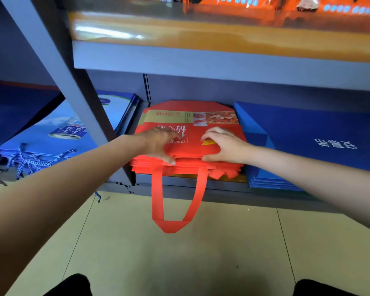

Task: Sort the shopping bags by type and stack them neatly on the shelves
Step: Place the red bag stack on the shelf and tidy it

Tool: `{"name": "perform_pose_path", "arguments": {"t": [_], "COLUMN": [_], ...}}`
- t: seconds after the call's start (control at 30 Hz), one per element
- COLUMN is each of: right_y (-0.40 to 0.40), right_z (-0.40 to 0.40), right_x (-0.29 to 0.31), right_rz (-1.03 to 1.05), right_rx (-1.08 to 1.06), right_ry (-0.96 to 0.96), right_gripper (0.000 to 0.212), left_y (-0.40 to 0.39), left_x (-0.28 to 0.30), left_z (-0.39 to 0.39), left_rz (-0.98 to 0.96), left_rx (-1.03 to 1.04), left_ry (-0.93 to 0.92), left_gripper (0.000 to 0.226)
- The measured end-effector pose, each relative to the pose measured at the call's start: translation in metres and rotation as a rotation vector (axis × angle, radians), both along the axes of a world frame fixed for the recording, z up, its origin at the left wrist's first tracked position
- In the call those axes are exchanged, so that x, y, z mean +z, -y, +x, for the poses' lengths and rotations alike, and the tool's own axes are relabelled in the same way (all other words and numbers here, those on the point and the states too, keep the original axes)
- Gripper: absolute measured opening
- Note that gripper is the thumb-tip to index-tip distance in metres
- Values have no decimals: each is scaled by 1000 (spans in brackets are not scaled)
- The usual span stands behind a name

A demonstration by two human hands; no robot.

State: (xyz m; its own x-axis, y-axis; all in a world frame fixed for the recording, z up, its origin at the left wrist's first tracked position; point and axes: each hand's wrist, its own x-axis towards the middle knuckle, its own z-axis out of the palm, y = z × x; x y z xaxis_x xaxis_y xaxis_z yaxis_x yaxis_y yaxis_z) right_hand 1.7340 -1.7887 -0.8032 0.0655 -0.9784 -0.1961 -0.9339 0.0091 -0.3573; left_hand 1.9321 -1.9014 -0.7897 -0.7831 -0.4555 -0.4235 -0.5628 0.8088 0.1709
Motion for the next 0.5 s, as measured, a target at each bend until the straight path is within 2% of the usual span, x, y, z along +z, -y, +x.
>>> {"name": "perform_pose_path", "arguments": {"t": [0.07, 0.13, 0.2, 0.27, 0.33, 0.4, 0.5], "right_y": [3, 9, 15, 19, 16, 11, 9], "right_z": [5, 13, 20, 24, 26, 28, 30], "right_x": [4, 10, 16, 17, 11, 4, 1], "right_rz": [-97, -223, -197, -47, 19, -11, -114], "right_rx": [79, 201, 241, 155, 78, 51, 68], "right_ry": [-154, -308, -323, -246, -219, -256, -379], "right_gripper": [52, 43, 46, 59, 70, 71, 62], "left_y": [5, 11, 13, 12, 10, 9, 5], "left_x": [5, 5, 3, -1, -3, 0, 7], "left_z": [-4, -4, 0, 6, 10, 11, 10], "left_rz": [-10, -107, -209, -215, -211, -203, -192], "left_rx": [-18, -65, -100, -104, -95, -83, -69], "left_ry": [23, 54, 98, 105, 87, 64, 6], "left_gripper": [84, 78, 75, 75, 74, 71, 65]}}
